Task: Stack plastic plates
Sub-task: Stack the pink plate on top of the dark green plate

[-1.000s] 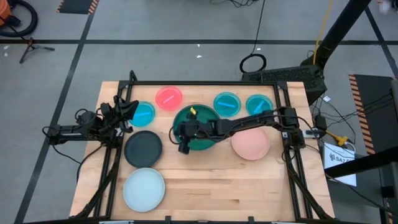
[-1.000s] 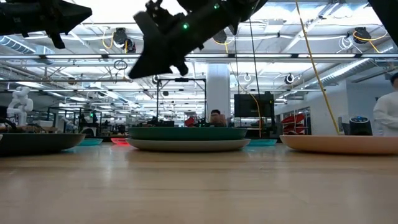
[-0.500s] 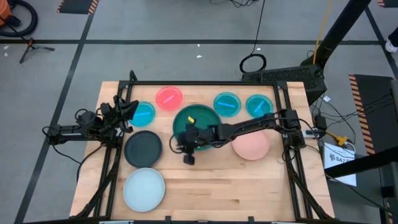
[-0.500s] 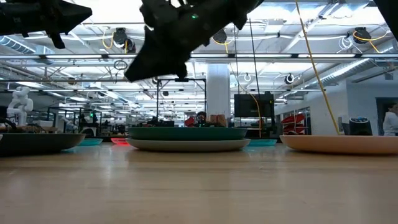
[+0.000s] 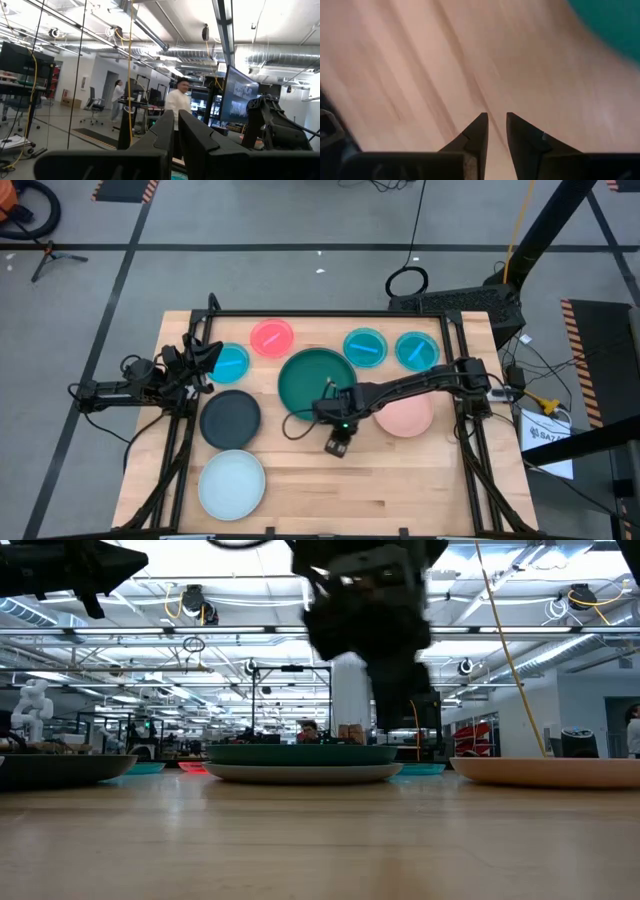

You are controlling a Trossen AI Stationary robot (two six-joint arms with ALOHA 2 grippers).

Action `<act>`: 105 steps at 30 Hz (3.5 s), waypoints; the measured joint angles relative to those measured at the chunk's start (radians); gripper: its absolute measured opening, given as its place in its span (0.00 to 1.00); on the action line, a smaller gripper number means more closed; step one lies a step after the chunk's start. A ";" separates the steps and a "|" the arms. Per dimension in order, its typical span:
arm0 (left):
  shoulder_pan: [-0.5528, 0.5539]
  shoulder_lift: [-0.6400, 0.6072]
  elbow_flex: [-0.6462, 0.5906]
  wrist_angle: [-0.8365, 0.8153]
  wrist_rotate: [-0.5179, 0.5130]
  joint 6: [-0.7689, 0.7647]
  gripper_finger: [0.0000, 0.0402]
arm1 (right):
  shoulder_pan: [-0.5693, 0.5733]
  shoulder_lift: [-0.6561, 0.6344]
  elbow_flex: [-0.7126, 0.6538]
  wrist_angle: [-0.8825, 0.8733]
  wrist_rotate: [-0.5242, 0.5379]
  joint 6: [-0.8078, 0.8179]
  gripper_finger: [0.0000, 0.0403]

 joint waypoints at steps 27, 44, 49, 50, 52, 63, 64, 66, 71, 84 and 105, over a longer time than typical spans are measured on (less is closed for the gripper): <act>0.000 0.000 0.000 -0.030 0.000 -0.027 0.08 | 0.023 -0.049 -0.104 -0.466 0.343 0.328 0.37; 0.000 0.000 0.000 -0.029 0.000 -0.050 0.08 | 0.034 -0.128 -0.197 -0.452 0.332 0.361 0.39; 0.000 0.000 0.000 -0.030 0.000 -0.050 0.08 | 0.051 -0.149 -0.197 -0.295 0.332 0.383 0.39; 0.000 0.000 0.000 -0.030 0.000 -0.050 0.08 | 0.052 -0.146 -0.197 -0.273 0.330 0.383 0.39; 0.000 0.000 0.000 -0.033 0.000 -0.050 0.08 | 0.051 -0.136 -0.197 -0.253 0.331 0.383 0.39; 0.000 0.000 0.000 -0.033 0.000 -0.049 0.08 | 0.042 -0.036 -0.197 -0.303 0.333 0.356 0.38; 0.000 0.000 0.000 -0.034 0.000 -0.049 0.08 | 0.042 -0.031 -0.197 -0.302 0.334 0.349 0.37; 0.000 0.000 0.000 -0.034 0.000 -0.049 0.08 | 0.041 -0.022 -0.197 -0.302 0.335 0.342 0.33; 0.000 0.000 0.000 -0.033 0.000 -0.049 0.08 | 0.039 -0.020 -0.197 -0.302 0.334 0.340 0.18; 0.000 0.000 0.000 -0.029 0.000 -0.049 0.08 | 0.034 -0.041 -0.191 -0.426 0.301 0.343 0.02; 0.000 0.000 0.000 -0.004 0.000 -0.075 0.08 | 0.046 -0.047 0.185 -0.666 0.736 0.126 0.01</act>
